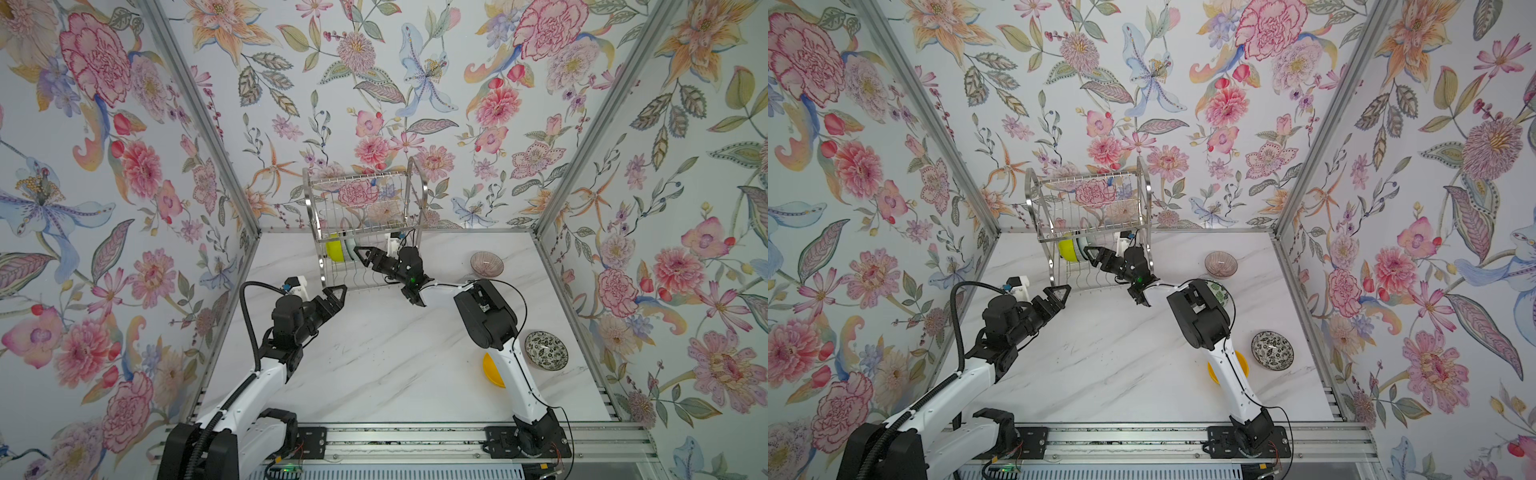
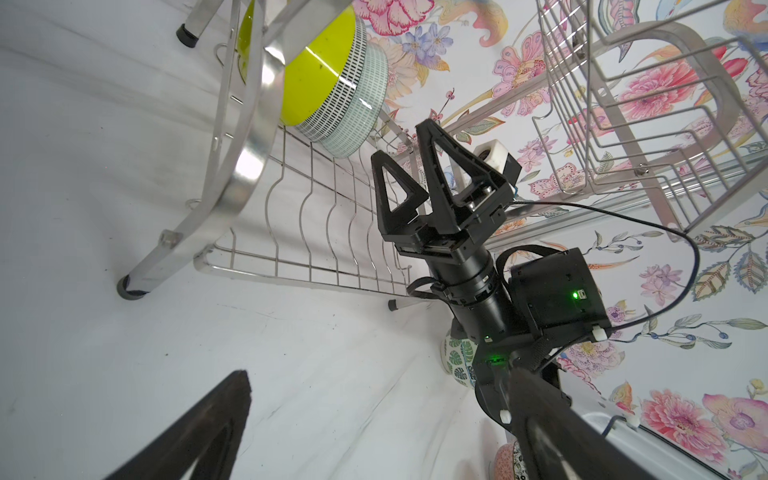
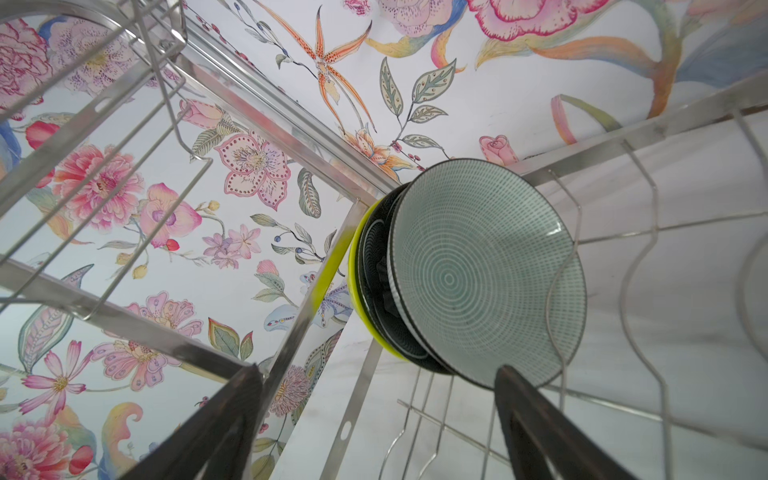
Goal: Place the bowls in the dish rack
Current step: 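Open the right gripper to release the pale green bowl in the rack, then withdraw the right gripper from the rack and reach toward the leaf-patterned bowl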
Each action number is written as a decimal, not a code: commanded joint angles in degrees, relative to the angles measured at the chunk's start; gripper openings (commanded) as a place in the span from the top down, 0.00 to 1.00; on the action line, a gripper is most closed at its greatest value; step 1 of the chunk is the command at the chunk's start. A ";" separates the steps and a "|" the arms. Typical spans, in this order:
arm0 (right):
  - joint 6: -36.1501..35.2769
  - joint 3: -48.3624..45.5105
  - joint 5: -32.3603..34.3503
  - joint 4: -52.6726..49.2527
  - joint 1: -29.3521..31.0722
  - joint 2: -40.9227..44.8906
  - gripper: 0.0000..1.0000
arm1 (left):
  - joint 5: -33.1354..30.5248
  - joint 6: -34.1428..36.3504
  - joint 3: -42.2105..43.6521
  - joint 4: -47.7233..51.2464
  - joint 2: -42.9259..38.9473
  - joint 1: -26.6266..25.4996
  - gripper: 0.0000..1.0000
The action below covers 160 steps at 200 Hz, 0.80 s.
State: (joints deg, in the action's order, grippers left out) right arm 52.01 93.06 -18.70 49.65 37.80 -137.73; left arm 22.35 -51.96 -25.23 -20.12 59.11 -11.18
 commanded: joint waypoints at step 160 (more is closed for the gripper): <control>-6.80 -24.49 11.48 -11.89 6.00 27.32 0.02 | 4.58 0.52 0.72 12.76 -11.66 0.55 0.01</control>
State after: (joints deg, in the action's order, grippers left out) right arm 47.13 70.81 -11.31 45.78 43.03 -115.74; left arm 24.64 -51.94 -24.71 -10.81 48.62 -11.18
